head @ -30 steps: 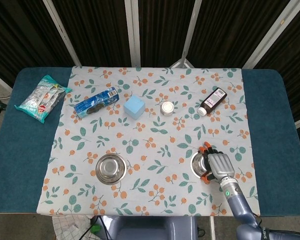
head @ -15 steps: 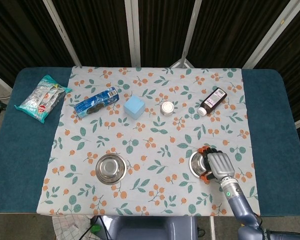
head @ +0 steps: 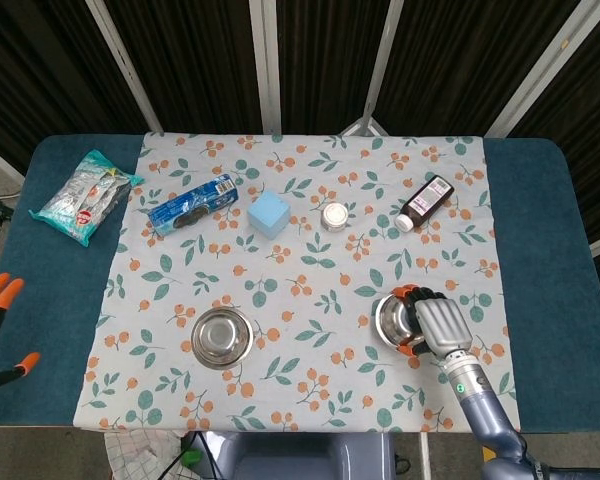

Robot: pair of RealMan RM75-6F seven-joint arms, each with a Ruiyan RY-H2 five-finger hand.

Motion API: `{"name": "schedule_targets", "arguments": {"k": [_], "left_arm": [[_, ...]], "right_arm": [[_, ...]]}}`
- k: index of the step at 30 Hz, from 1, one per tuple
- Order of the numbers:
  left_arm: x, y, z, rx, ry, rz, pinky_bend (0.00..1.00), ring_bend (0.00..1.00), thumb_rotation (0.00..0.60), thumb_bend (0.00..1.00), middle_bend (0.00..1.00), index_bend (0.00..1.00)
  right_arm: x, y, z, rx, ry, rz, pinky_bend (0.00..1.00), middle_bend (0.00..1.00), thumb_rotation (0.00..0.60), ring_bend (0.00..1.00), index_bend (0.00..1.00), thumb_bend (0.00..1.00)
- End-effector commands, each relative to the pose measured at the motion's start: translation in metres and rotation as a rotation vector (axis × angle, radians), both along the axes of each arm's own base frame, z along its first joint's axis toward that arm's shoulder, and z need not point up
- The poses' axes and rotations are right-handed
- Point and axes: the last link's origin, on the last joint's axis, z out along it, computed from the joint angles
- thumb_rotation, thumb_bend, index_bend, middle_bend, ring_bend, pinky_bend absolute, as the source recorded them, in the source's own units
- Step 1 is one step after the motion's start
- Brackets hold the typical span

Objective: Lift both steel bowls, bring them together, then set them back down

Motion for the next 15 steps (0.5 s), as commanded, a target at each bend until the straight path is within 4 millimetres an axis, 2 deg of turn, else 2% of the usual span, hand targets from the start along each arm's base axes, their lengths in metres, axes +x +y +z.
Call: {"name": "schedule_targets", "arguments": {"k": [1, 6, 10, 15], "left_arm": [[0.026, 0.022, -0.021, -0.128, 0.019, -0.009, 0.02, 0.0, 0.6, 0.06, 0.04, 0.12], [0.053, 0.046, -0.047, -0.321, 0.032, -0.006, 0.02, 0.0, 0.6, 0.05, 0.03, 0.12], [0.064, 0.064, -0.067, -0.4, 0.075, 0.003, 0.02, 0.0, 0.6, 0.02, 0.02, 0.12], [0.08, 0.081, -0.102, -0.51, 0.073, 0.003, 0.02, 0.0, 0.6, 0.0, 0.02, 0.12]], "right_arm": [[0.006, 0.001, 0.008, -0.008, 0.008, 0.017, 0.39, 0.26, 0.6, 0.34, 0.36, 0.06], [0.013, 0.0, 0.022, -0.024, 0.019, 0.025, 0.39, 0.26, 0.6, 0.34, 0.36, 0.06], [0.015, -0.002, 0.03, -0.043, 0.017, 0.017, 0.39, 0.26, 0.6, 0.34, 0.36, 0.06], [0.013, -0.004, 0.034, -0.045, 0.026, 0.008, 0.39, 0.26, 0.6, 0.34, 0.36, 0.06]]}}
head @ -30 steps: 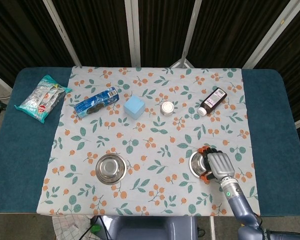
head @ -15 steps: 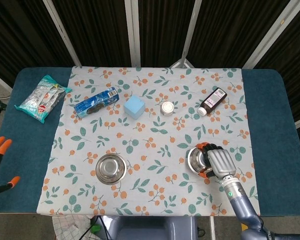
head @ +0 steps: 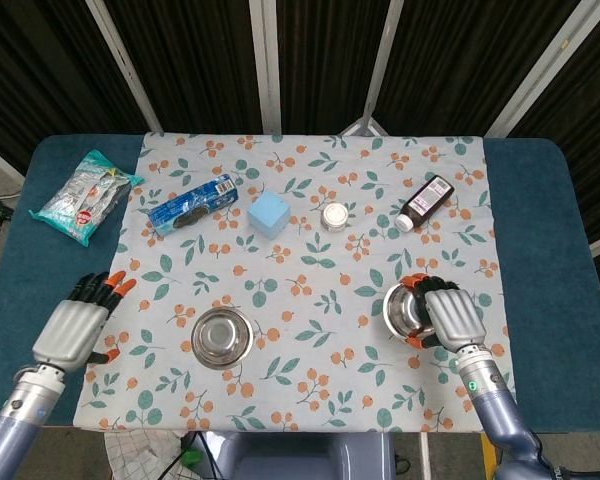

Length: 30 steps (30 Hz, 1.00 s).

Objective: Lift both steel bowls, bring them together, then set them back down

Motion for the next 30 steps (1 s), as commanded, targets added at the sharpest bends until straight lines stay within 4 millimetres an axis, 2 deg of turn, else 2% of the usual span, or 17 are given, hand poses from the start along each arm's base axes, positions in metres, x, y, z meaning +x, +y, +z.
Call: {"name": "schedule_targets", "arguments": {"k": [1, 9, 19, 25, 30], "left_arm": [[0.025, 0.016, -0.036, -0.119, -0.019, -0.024, 0.02, 0.0, 0.6, 0.0, 0.02, 0.12], [0.042, 0.028, -0.086, -0.236, -0.017, -0.034, 0.02, 0.0, 0.6, 0.0, 0.02, 0.12], [0.064, 0.022, -0.125, -0.317, -0.085, -0.106, 0.02, 0.0, 0.6, 0.0, 0.02, 0.12], [0.063, 0.022, -0.136, -0.319, -0.075, -0.129, 0.03, 0.0, 0.6, 0.0, 0.06, 0.13], [0.068, 0.024, -0.139, -0.306, -0.072, -0.152, 0.13, 0.02, 0.6, 0.02, 0.11, 0.14]], "right_arm": [[-0.001, -0.001, 0.001, -0.001, 0.002, -0.005, 0.39, 0.26, 0.6, 0.34, 0.36, 0.06], [-0.003, -0.005, 0.008, -0.022, 0.008, -0.018, 0.39, 0.26, 0.6, 0.34, 0.36, 0.06], [-0.01, -0.008, 0.02, -0.054, 0.006, -0.035, 0.39, 0.26, 0.6, 0.34, 0.36, 0.06], [-0.014, -0.011, 0.025, -0.071, 0.001, -0.046, 0.39, 0.26, 0.6, 0.34, 0.36, 0.06], [-0.015, -0.012, 0.028, -0.08, -0.007, -0.047, 0.39, 0.26, 0.6, 0.34, 0.36, 0.06]]}}
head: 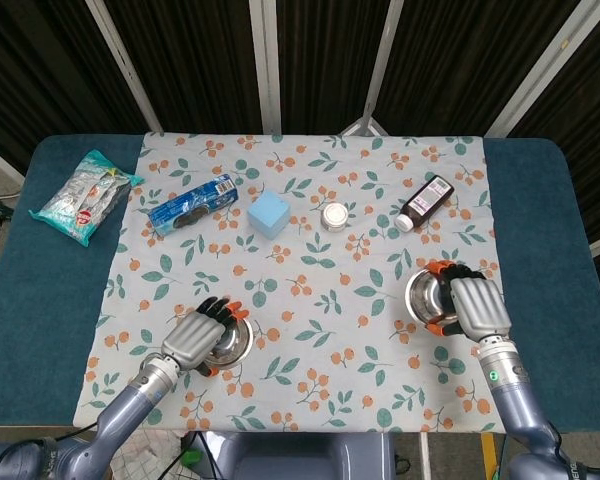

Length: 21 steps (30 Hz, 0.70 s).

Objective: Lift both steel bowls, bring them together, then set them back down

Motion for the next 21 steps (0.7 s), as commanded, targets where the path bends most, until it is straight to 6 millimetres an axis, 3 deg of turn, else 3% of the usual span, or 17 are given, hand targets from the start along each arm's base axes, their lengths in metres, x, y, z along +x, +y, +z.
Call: {"name": "schedule_targets", "arguments": {"k": [1, 5, 13, 21], "left_arm": [[0.003, 0.0, -0.003, 0.006, 0.002, -0.017, 0.15, 0.03, 0.6, 0.02, 0.12, 0.15], [0.004, 0.0, -0.006, 0.013, 0.017, -0.028, 0.22, 0.07, 0.6, 0.03, 0.14, 0.16], [0.006, 0.002, -0.013, 0.012, 0.025, -0.037, 0.24, 0.08, 0.6, 0.04, 0.17, 0.2], [0.006, 0.004, -0.016, 0.033, 0.034, -0.051, 0.38, 0.24, 0.6, 0.04, 0.31, 0.24]], "right_arm": [[-0.001, 0.0, 0.001, -0.003, -0.005, -0.002, 0.39, 0.26, 0.6, 0.34, 0.36, 0.06], [-0.002, 0.0, 0.0, -0.003, -0.002, -0.003, 0.39, 0.26, 0.6, 0.34, 0.36, 0.06], [-0.008, -0.002, 0.002, -0.01, -0.005, -0.021, 0.39, 0.26, 0.6, 0.34, 0.36, 0.06], [-0.013, -0.002, 0.005, -0.025, -0.01, -0.03, 0.39, 0.26, 0.6, 0.34, 0.36, 0.06]]}}
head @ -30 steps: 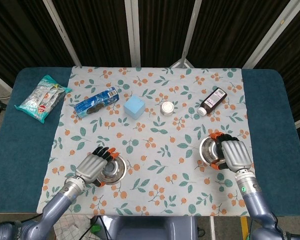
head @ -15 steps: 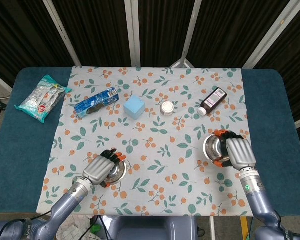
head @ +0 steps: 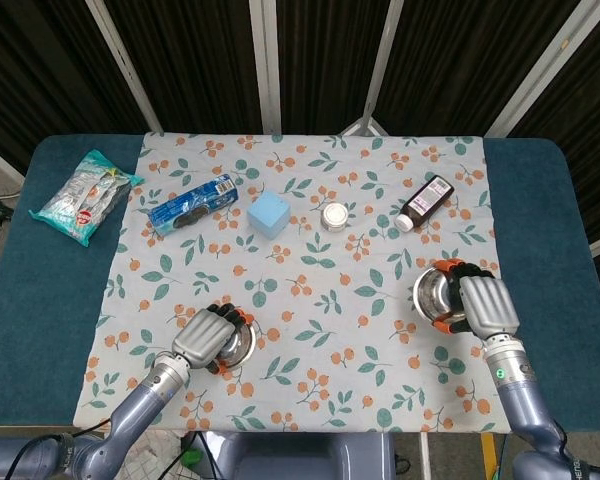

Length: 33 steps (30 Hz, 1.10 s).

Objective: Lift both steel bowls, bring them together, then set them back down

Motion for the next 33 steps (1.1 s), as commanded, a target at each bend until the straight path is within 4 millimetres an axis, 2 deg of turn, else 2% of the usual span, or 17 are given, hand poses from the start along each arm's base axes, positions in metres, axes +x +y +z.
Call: {"name": "schedule_targets", "arguments": {"k": [1, 4, 9, 13, 17, 21, 23, 29, 33], "left_arm": [[0.0, 0.001, 0.0, 0.006, 0.008, -0.006, 0.39, 0.25, 0.6, 0.05, 0.32, 0.26], [0.0, 0.002, 0.0, 0.018, 0.013, -0.011, 0.42, 0.28, 0.6, 0.05, 0.36, 0.31], [0.006, 0.003, 0.005, 0.038, -0.021, -0.011, 0.43, 0.29, 0.6, 0.05, 0.35, 0.32], [0.011, 0.006, 0.021, 0.083, -0.075, -0.022, 0.43, 0.29, 0.6, 0.05, 0.35, 0.32], [0.017, 0.007, 0.046, 0.121, -0.191, -0.003, 0.43, 0.29, 0.6, 0.05, 0.35, 0.32], [0.019, 0.012, 0.076, 0.204, -0.348, -0.006, 0.42, 0.29, 0.6, 0.05, 0.35, 0.32], [0.016, 0.015, 0.097, 0.27, -0.481, -0.01, 0.42, 0.29, 0.6, 0.05, 0.34, 0.32], [0.004, 0.02, 0.114, 0.267, -0.593, -0.03, 0.42, 0.29, 0.6, 0.04, 0.34, 0.32], [0.003, 0.022, 0.114, 0.257, -0.682, -0.054, 0.41, 0.29, 0.6, 0.04, 0.34, 0.32]], "right_arm": [[-0.002, 0.0, 0.001, -0.005, -0.002, -0.004, 0.39, 0.26, 0.6, 0.34, 0.36, 0.06], [-0.004, 0.0, 0.003, -0.012, -0.01, -0.008, 0.39, 0.26, 0.6, 0.34, 0.36, 0.06], [-0.005, 0.0, 0.005, -0.02, -0.01, -0.009, 0.39, 0.26, 0.6, 0.34, 0.36, 0.06], [-0.003, -0.002, 0.009, -0.026, -0.023, -0.002, 0.39, 0.26, 0.6, 0.34, 0.37, 0.06], [0.004, -0.006, 0.014, -0.046, -0.091, 0.015, 0.39, 0.26, 0.6, 0.34, 0.37, 0.06], [0.014, -0.013, 0.021, -0.036, -0.24, 0.03, 0.39, 0.26, 0.6, 0.34, 0.37, 0.06], [0.022, -0.021, 0.027, -0.027, -0.386, 0.035, 0.39, 0.26, 0.6, 0.34, 0.38, 0.06], [0.034, -0.034, 0.04, 0.036, -0.712, 0.055, 0.39, 0.26, 0.6, 0.34, 0.4, 0.06], [0.046, -0.039, 0.044, 0.129, -0.979, 0.046, 0.39, 0.26, 0.6, 0.34, 0.4, 0.06]]}}
